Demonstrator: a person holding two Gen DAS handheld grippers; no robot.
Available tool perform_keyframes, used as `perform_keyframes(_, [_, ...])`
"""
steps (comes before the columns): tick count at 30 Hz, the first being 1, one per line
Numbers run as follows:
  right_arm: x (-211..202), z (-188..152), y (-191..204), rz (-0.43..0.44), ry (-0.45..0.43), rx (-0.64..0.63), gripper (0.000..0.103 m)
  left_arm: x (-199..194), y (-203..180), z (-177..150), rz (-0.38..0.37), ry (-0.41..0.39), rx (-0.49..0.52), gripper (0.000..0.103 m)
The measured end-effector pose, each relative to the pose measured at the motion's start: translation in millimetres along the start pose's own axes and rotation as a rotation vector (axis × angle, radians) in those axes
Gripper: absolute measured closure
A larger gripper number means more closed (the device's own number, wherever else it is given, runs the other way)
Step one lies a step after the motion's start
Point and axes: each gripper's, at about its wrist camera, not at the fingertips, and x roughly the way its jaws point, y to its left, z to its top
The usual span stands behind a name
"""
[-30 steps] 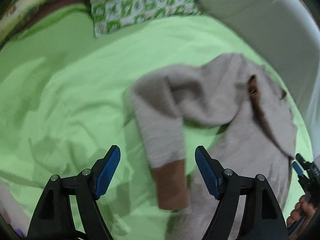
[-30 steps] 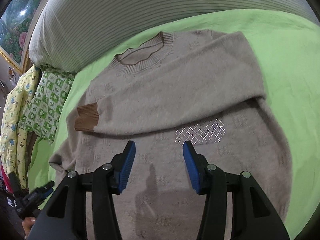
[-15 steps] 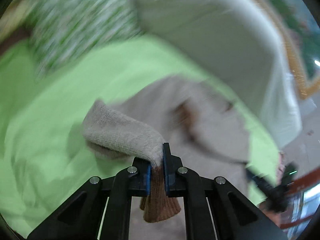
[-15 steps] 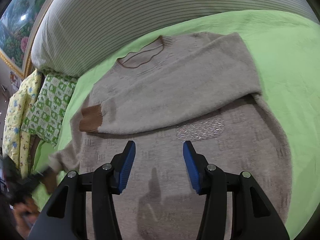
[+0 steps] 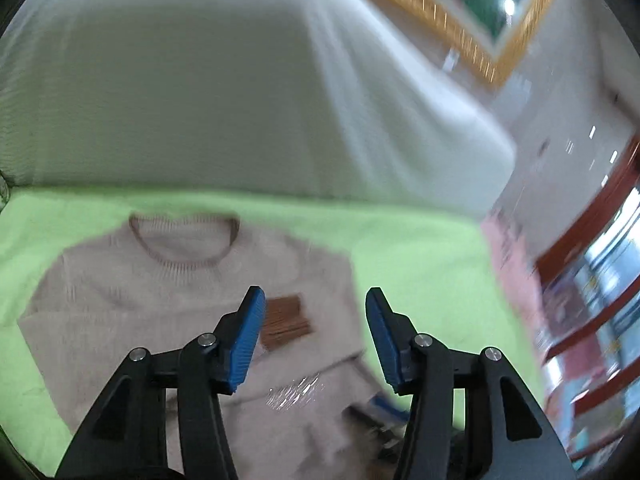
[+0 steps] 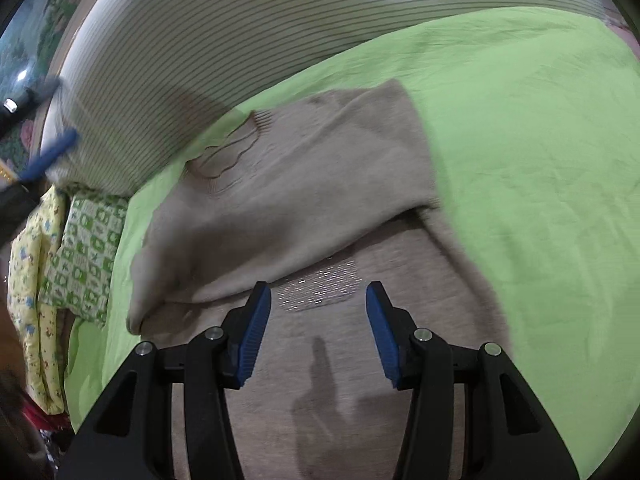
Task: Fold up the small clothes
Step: 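Grasp the other brown sleeve cuff with the right tool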
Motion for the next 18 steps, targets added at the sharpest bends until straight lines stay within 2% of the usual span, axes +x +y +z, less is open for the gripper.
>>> perform_keyframes(5, [-1.9, 7.6, -18.8, -0.021, -0.006, 0.022, 0.052, -4.6, 46.0, -54.2, 0.063, 0.06, -0.038, 0.05])
perform_keyframes(8, [3.4, 13.1, -25.2, -0.019, -0.004, 0.037, 0.052, -31.0, 91.9, -92.3, 0.167, 0.066, -0.081, 0.044])
perform_keyframes(9, [6.4, 15.4, -25.1, -0.017, 0.0, 0.041, 0.052, -39.5, 113.0, -107.7, 0.224, 0.074, -0.095, 0.042])
perform_keyframes(13, [20.1, 26.6, -14.2, 0.019, 0.005, 0.041, 0.052, -48.5, 170.5, -147.1, 0.37, 0.135, -0.166, 0.04])
perform_keyframes(16, [35.4, 36.6, 5.8, 0.062, 0.012, 0.026, 0.052, -42.5, 199.4, -159.6, 0.417, 0.152, -0.207, 0.04])
perform_keyframes(18, [49.2, 40.1, 19.4, 0.053, 0.028, -0.005, 0.052, -29.8, 211.1, -159.2, 0.44, 0.153, -0.204, 0.04])
